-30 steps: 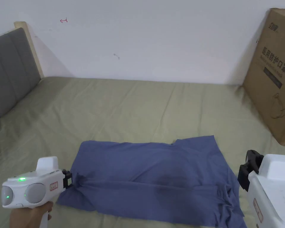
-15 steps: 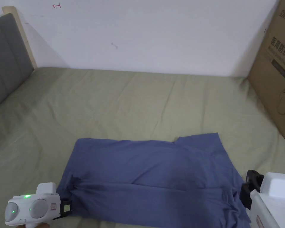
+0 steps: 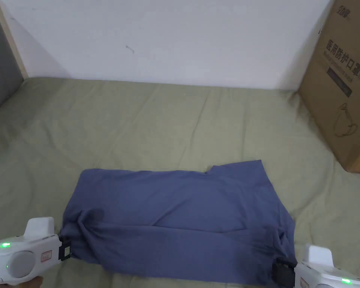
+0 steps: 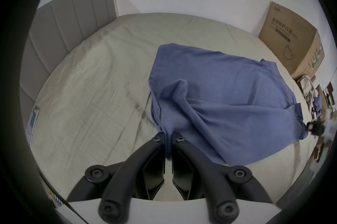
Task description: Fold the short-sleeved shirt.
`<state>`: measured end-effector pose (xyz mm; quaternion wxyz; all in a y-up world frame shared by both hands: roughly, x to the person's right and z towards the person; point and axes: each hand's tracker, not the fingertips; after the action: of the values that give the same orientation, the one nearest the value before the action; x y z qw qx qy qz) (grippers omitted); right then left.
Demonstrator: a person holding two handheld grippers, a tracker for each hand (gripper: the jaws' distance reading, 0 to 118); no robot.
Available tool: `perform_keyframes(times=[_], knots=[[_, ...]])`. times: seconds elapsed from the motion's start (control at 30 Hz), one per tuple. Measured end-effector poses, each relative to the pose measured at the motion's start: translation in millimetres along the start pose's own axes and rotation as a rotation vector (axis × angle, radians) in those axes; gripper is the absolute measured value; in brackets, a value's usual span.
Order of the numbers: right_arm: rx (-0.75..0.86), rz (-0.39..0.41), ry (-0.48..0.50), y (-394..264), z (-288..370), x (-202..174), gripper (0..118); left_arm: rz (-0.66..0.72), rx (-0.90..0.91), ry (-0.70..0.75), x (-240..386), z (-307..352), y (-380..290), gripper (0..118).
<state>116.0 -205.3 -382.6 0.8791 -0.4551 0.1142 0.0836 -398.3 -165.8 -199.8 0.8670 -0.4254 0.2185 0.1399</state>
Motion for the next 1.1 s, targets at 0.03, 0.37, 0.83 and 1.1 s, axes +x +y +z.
perform_keyframes(times=[0.03, 0.37, 0.83, 1.1], knots=[[-0.012, 0.0, 0.0, -4.8, -4.8, 0.5, 95, 0.003, 0.001, -0.003, -0.4, 0.0, 0.1, 3], [0.01, -0.093, 0.145, -21.1, -9.9, 12.4, 4, 0.042, -0.013, -0.005, -1.3, 3.4, -5.3, 3], [0.05, -0.137, 0.158, -73.5, 90.5, 36.7, 4, 0.089, -0.009, -0.019, -36.7, 72.0, -63.1, 3], [-0.113, -0.123, 0.101, -119.5, 53.0, 30.1, 4, 0.112, -0.164, 0.031, -40.5, 46.2, -120.5, 3]])
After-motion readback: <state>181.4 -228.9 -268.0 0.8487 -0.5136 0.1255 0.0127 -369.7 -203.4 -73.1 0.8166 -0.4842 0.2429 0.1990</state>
